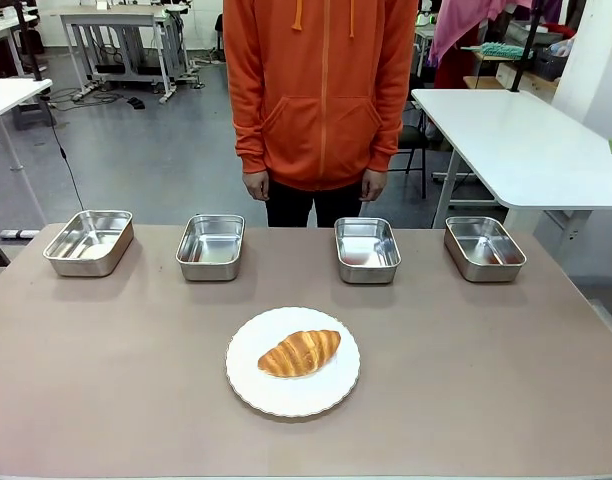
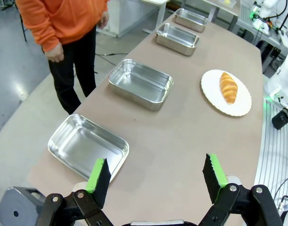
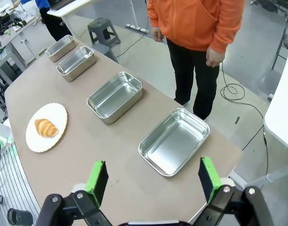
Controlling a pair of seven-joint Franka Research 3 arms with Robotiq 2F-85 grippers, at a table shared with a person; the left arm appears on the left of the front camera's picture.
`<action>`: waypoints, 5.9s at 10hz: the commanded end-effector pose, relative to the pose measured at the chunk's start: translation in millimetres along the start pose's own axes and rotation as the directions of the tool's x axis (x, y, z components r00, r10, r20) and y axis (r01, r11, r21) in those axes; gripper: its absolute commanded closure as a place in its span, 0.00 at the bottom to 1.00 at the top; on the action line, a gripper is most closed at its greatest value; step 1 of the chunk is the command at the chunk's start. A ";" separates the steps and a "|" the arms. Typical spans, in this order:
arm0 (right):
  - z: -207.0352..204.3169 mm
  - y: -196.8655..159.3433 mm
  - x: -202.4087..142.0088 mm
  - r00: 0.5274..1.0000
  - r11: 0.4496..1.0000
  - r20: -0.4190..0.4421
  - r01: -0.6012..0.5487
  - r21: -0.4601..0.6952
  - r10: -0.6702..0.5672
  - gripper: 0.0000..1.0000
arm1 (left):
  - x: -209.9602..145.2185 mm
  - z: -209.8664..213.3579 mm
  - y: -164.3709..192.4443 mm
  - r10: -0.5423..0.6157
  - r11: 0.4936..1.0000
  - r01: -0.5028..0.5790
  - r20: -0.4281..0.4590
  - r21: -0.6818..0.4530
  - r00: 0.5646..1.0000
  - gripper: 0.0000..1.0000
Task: Place the bread in the container.
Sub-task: Place the Butter Roll into the Airtight Container indicated by the human.
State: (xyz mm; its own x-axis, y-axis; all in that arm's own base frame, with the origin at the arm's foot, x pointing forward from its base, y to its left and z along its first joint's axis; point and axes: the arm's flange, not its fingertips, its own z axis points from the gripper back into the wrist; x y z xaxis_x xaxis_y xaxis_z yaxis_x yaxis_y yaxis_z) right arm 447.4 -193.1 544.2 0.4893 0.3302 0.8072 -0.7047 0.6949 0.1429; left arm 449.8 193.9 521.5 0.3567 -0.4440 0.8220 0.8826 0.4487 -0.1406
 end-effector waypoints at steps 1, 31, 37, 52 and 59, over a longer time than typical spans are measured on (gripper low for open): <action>-0.4 -0.8 2.1 1.000 1.000 0.020 -0.002 0.006 0.002 0.00 | 0.9 0.4 -0.6 -0.005 1.000 0.005 0.003 -0.001 1.000 0.00; -0.4 -0.8 2.1 1.000 1.000 0.020 -0.002 0.006 0.002 0.00 | 0.9 0.4 -0.6 -0.005 1.000 0.005 0.003 -0.001 1.000 0.00; -0.4 -0.8 2.1 1.000 1.000 0.020 -0.002 0.006 0.002 0.00 | 0.9 0.4 -0.6 -0.005 1.000 0.005 0.003 -0.001 1.000 0.00; -0.4 -0.8 2.1 1.000 1.000 0.020 -0.002 0.006 0.002 0.00 | 0.9 0.4 -0.6 -0.005 1.000 0.005 0.003 -0.001 1.000 0.00; -0.4 -0.8 2.1 1.000 1.000 0.020 -0.002 0.006 0.002 0.00 | 0.9 0.4 -0.6 -0.005 1.000 0.005 0.003 -0.001 1.000 0.00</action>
State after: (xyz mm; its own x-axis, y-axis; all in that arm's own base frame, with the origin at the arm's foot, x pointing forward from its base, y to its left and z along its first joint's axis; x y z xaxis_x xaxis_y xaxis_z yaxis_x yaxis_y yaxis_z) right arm 447.0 -193.3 544.0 0.4899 0.3296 0.8071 -0.7054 0.6939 0.1448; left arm 449.8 193.9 521.5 0.3567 -0.4440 0.8220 0.8825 0.4487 -0.1405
